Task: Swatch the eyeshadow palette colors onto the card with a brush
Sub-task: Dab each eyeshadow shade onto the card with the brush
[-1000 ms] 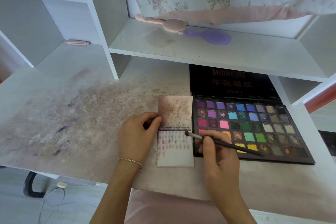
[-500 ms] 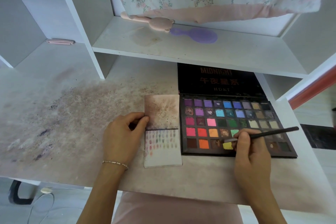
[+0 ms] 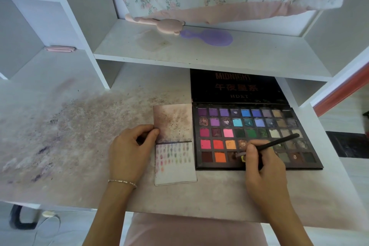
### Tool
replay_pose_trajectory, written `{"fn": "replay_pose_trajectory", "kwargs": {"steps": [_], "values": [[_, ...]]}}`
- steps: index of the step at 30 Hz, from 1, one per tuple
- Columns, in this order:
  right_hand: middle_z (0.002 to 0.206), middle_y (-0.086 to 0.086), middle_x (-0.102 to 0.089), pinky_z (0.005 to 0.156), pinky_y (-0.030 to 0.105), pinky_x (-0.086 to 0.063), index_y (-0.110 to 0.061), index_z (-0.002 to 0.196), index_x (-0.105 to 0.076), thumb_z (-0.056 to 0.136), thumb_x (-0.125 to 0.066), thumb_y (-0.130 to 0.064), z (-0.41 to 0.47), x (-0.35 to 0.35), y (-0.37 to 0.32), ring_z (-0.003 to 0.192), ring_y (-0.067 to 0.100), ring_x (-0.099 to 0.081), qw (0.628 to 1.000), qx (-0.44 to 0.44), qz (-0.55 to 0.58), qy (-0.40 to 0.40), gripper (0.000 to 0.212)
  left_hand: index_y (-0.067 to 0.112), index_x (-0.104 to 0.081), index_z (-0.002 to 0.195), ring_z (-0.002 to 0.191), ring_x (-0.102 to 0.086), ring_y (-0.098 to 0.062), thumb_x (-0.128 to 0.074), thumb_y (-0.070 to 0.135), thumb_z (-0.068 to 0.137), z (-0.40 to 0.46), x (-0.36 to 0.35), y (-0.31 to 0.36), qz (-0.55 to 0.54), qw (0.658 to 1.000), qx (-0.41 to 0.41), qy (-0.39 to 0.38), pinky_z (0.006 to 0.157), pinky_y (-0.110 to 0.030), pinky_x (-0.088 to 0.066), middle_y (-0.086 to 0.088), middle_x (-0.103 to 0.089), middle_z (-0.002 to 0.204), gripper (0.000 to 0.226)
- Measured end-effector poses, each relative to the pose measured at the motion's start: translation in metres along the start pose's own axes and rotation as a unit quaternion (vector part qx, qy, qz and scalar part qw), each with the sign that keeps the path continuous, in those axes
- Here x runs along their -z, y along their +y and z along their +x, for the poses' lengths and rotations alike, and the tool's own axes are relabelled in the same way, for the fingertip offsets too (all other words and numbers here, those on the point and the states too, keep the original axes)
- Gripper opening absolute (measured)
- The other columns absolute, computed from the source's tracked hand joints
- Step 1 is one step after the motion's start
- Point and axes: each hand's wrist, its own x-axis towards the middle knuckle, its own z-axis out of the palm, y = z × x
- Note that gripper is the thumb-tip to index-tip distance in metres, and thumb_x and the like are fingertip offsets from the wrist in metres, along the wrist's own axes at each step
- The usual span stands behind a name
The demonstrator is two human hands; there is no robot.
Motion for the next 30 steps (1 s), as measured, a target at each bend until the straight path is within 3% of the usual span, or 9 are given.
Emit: {"fn": "replay_pose_trajectory", "kwargs": {"steps": [3, 5, 12, 17, 21, 23, 26, 30], "values": [[0.071, -0.014, -0.054, 0.060, 0.003, -0.040, -0.033, 0.080, -0.046, 0.084, -0.042, -0.021, -0.001, 0.000, -0.001, 0.074, 0.006, -0.057, 1.000, 0.002, 0.015, -0.012, 0.013, 0.021, -0.073, 0.084, 0.070, -0.055, -0.004, -0.066, 0.022, 0.080, 0.000, 0.001, 0.000, 0.001, 1.000, -0.002, 0.000, 0.064, -0.019, -0.041, 0.010, -0.062, 0.070, 0.008], [0.071, -0.014, -0.054, 0.061, 0.004, -0.041, -0.030, 0.081, -0.048, 0.084, -0.042, -0.021, -0.001, 0.000, 0.000, 0.068, 0.009, -0.057, 1.000, 0.004, 0.009, -0.020, 0.011, 0.021, -0.073, 0.084, 0.070, -0.056, -0.008, -0.066, 0.022, 0.080, 0.000, 0.001, -0.001, -0.001, 1.000, 0.000, 0.002, 0.064, -0.021, -0.042, 0.009, -0.062, 0.071, 0.008], [0.069, -0.012, -0.054, 0.061, 0.004, -0.042, -0.038, 0.078, -0.044, 0.084, -0.042, -0.022, 0.000, 0.001, -0.002, 0.080, -0.001, -0.055, 1.000, -0.004, 0.019, -0.017, 0.018, 0.020, -0.073, 0.085, 0.069, -0.055, -0.006, -0.066, 0.022, 0.080, 0.000, 0.000, 0.001, 0.007, 1.000, -0.008, 0.006, 0.063, -0.018, -0.041, 0.011, -0.061, 0.070, 0.009], [0.066, -0.013, -0.054, 0.053, 0.000, -0.037, -0.039, 0.076, -0.044, 0.084, -0.041, -0.020, -0.002, 0.002, -0.003, 0.073, -0.007, -0.055, 0.999, -0.017, 0.012, 0.030, 0.020, 0.021, -0.073, 0.084, 0.069, -0.054, -0.002, -0.066, 0.022, 0.080, -0.001, -0.001, 0.000, 0.003, 1.000, -0.006, 0.002, 0.063, -0.019, -0.041, 0.012, -0.061, 0.069, 0.009], [0.068, -0.018, -0.055, 0.055, -0.001, -0.039, -0.040, 0.078, -0.047, 0.085, -0.044, -0.027, -0.004, -0.003, -0.008, 0.076, -0.013, -0.056, 0.998, -0.019, 0.045, 0.035, 0.015, 0.023, -0.073, 0.083, 0.069, -0.056, -0.004, -0.067, 0.023, 0.079, 0.000, -0.001, -0.001, -0.003, 1.000, 0.000, 0.006, 0.063, -0.022, -0.042, 0.013, -0.061, 0.068, 0.008], [0.061, -0.013, -0.058, 0.055, 0.000, -0.039, -0.038, 0.077, -0.050, 0.084, -0.044, -0.033, -0.007, -0.007, -0.012, 0.071, -0.010, -0.056, 0.996, -0.022, 0.079, 0.028, 0.011, 0.023, -0.073, 0.082, 0.069, -0.056, -0.005, -0.067, 0.023, 0.079, 0.000, -0.001, -0.001, -0.005, 1.000, 0.001, 0.005, 0.063, -0.023, -0.043, 0.015, -0.061, 0.068, 0.007], [0.080, -0.018, -0.061, 0.057, 0.006, -0.041, -0.041, 0.079, -0.053, 0.082, -0.043, -0.038, -0.012, -0.018, -0.022, 0.069, 0.000, -0.057, 0.991, -0.023, 0.131, -0.009, 0.011, 0.024, -0.073, 0.082, 0.069, -0.056, -0.003, -0.067, 0.024, 0.078, 0.000, -0.001, 0.000, -0.006, 1.000, 0.000, 0.003, 0.063, -0.020, -0.042, 0.016, -0.061, 0.068, 0.007], [0.079, -0.017, -0.061, 0.060, 0.009, -0.044, -0.046, 0.083, -0.054, 0.081, -0.044, -0.039, -0.016, -0.037, -0.037, 0.068, 0.005, -0.061, 0.984, -0.010, 0.167, -0.064, 0.012, 0.023, -0.073, 0.082, 0.069, -0.056, -0.003, -0.067, 0.023, 0.078, 0.000, -0.001, 0.001, -0.008, 1.000, -0.004, 0.005, 0.063, -0.023, -0.044, 0.018, -0.060, 0.067, 0.007]]}}
